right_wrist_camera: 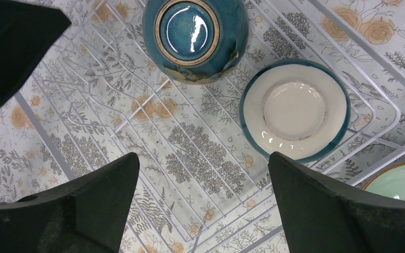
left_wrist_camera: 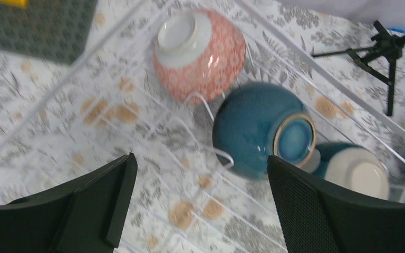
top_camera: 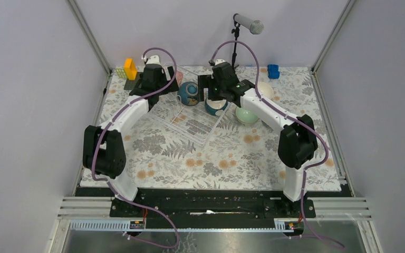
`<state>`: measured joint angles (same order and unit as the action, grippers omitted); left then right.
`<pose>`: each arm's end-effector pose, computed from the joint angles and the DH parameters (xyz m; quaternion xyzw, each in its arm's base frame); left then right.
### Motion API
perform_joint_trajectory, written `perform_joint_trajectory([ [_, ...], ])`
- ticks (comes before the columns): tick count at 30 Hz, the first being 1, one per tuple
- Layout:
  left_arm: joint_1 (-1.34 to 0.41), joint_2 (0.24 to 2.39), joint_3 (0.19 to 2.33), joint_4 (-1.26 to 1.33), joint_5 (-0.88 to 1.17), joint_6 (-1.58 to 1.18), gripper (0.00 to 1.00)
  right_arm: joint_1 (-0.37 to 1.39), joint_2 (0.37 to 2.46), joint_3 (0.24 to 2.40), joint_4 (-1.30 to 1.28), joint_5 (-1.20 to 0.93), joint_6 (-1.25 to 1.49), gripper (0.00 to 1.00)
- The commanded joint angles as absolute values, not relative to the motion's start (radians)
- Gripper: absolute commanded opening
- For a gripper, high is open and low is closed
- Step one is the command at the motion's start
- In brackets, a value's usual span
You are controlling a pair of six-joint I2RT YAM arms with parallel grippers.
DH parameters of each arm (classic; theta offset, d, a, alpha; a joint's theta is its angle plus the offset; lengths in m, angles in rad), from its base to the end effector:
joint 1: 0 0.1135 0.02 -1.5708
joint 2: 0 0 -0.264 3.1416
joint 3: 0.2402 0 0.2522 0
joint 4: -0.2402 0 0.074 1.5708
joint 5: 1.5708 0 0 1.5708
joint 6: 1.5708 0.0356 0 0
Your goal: Unload the bowls from the dish rack
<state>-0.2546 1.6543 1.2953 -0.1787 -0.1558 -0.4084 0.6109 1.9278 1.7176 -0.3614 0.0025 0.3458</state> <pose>0.3751 -0.0919 0.2908 -0.1049 0.8614 -0.0963 0.4876 0.3740 0.2618 0.3091 -0.1154 0.8702 0.2195 0.4258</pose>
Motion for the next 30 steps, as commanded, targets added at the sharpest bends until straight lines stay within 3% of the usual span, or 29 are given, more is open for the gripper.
perform_joint_trajectory([
  [1, -0.257, 1.745, 1.436, -0.125, -0.253, -0.215, 0.99, 0.615, 1.899, 1.718, -0.273, 0.062, 0.318, 1.0],
  [15, -0.26, 2.166, 1.898, -0.326, -0.269, 0.004, 0.99, 0.614, 1.769, 1.494, -0.036, 0.091, 0.322, 1.0],
  [24, -0.261, 2.292, 2.047, -0.405, -0.224, 0.029, 0.99, 0.615, 1.771, 1.492, -0.041, 0.106, 0.306, 1.0],
  [30, -0.266, 2.355, 2.119, -0.457, -0.348, 0.08, 0.99, 0.615, 1.78, 1.498, -0.043, 0.094, 0.309, 1.0],
])
